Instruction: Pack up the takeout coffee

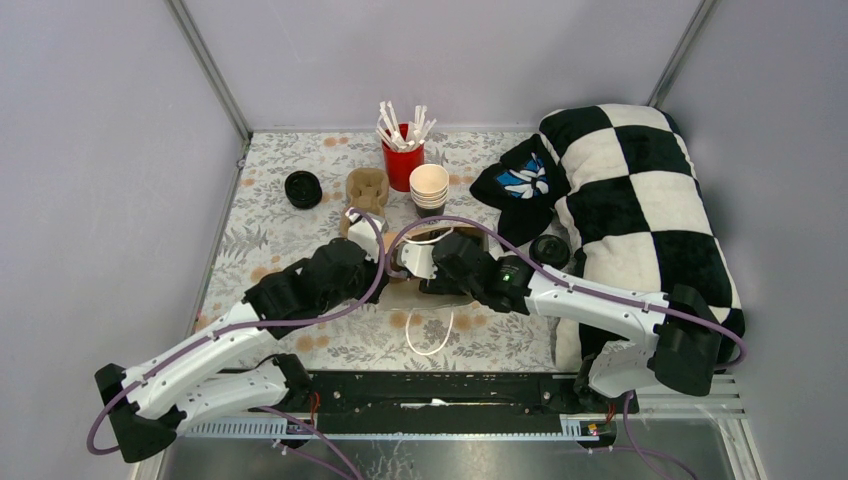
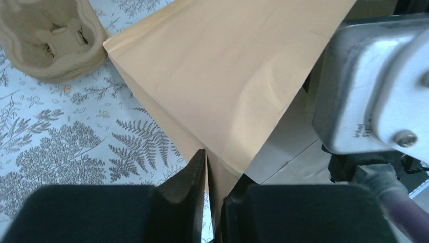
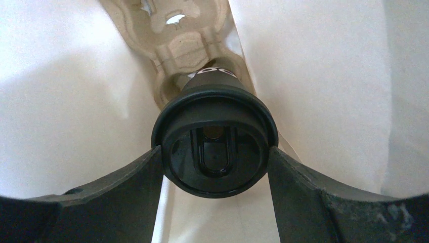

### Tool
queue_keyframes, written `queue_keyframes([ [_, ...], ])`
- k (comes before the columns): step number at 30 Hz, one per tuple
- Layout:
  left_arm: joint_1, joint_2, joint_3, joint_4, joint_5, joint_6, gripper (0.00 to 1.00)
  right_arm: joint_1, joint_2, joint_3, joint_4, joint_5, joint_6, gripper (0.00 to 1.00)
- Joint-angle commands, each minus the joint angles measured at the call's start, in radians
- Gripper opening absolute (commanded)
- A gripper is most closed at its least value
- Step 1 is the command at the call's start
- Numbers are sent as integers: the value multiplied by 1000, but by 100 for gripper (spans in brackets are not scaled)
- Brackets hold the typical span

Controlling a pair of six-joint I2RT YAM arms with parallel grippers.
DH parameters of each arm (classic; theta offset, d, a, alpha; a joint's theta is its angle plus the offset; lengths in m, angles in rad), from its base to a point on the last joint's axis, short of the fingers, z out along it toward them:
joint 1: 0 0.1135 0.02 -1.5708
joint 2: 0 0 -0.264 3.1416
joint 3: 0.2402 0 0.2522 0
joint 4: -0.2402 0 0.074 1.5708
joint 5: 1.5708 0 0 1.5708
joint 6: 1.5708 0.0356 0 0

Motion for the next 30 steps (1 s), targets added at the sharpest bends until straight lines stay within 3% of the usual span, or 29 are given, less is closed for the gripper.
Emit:
queue_keyframes([
  [1, -4, 38, 52, -80, -58, -28, 20, -24, 22, -19, 50, -81, -33, 22],
  [4, -2, 49, 73, -103, -90, -42, 19, -36, 29, -26, 61, -100, -50, 22],
  [11, -2, 73, 140, -133, -86, -60, 0, -44, 52, 21, -16, -170, -107, 21],
  [24, -3, 78, 286, -259, 45, -169, 0, -42, 120, 259, -440, -462, -42, 19],
  [30, -2, 82, 286, -303, 83, -225, 0, -41, 138, 265, -450, -490, -1, 20],
])
